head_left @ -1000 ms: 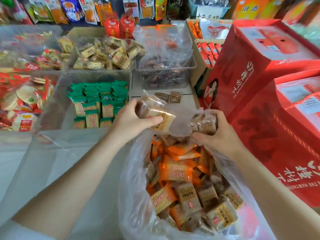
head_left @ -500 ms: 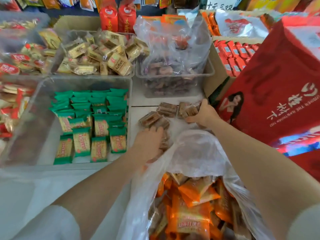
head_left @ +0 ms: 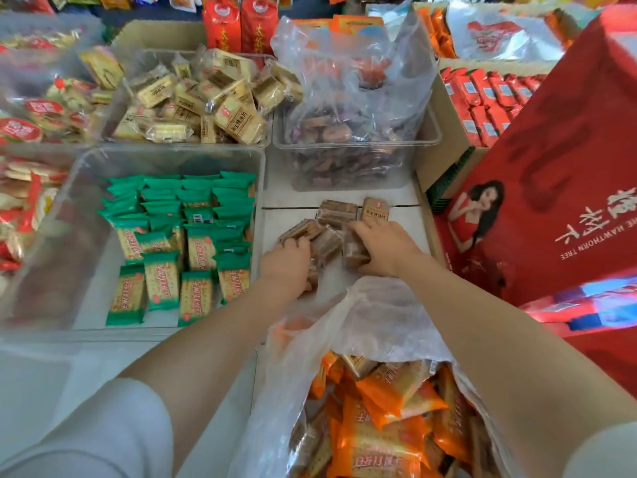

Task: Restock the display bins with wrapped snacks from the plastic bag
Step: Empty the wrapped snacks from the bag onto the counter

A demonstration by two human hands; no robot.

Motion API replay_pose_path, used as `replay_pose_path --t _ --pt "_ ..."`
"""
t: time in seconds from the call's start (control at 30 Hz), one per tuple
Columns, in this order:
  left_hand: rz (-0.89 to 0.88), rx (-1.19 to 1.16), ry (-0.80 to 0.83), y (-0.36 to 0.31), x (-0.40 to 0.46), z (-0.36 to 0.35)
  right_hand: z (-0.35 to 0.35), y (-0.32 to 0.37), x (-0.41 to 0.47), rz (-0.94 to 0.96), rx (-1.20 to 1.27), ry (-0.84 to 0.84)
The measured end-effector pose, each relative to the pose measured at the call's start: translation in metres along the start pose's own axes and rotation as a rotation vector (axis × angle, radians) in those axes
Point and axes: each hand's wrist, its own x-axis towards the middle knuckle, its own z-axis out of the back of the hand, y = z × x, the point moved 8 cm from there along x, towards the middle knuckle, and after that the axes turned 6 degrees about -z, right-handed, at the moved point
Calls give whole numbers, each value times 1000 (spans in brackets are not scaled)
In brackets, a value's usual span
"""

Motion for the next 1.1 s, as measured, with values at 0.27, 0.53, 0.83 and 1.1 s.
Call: replay_pose_path --t 0.27,0.53,0.83,1.1 --pt "54 20 -100 3 11 10 -8 7 10 -74 -157 -18" --pt "-263 -259 -280 -17 -37 50 83 27 -136 141 443 -274" --pt "-1005 -277 -489 -93 -207 53 -56 122 -266 505 184 213" --pt "-1106 -92 -418 -127 -258 9 -80 84 -315 200 -50 285"
